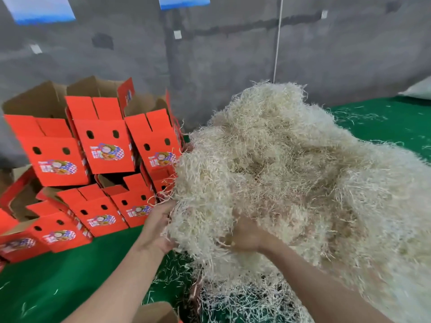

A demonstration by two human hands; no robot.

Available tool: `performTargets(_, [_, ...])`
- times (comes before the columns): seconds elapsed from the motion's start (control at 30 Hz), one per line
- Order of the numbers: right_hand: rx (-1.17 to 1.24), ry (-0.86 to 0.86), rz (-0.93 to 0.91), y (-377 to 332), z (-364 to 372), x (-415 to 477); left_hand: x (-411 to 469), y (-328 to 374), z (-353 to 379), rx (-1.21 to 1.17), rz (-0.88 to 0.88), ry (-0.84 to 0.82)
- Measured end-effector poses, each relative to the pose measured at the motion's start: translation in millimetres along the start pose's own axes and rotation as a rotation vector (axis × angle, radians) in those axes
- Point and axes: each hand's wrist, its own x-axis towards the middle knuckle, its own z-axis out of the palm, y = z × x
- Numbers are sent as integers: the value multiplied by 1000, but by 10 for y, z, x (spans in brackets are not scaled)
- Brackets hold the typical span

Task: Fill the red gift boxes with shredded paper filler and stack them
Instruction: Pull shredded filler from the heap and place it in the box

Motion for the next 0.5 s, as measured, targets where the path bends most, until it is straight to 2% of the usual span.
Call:
performTargets(0.07, [-59, 155, 26, 159, 244, 47, 6, 42, 13, -19, 34, -29])
performTargets(0.13, [-146, 287, 71, 357, 274, 16, 11, 13, 31, 2, 29, 39])
performTargets(0.2, [-190, 351, 158, 592, 191, -66, 55, -62, 23, -17, -31, 64])
performTargets(0.3, [-128, 372, 260, 867, 49, -195, 92, -88, 108, -179, -131, 24])
performTargets(0.37, [-83, 340, 235, 935, -34, -250, 148, -60, 156, -215, -109, 21])
performTargets(0.43, [37, 177, 105, 870, -197, -319, 179, 2, 182, -249, -87, 3])
performTargets(0.5, [260, 28, -68, 631, -421, -421, 173, 53, 190, -293, -27, -20])
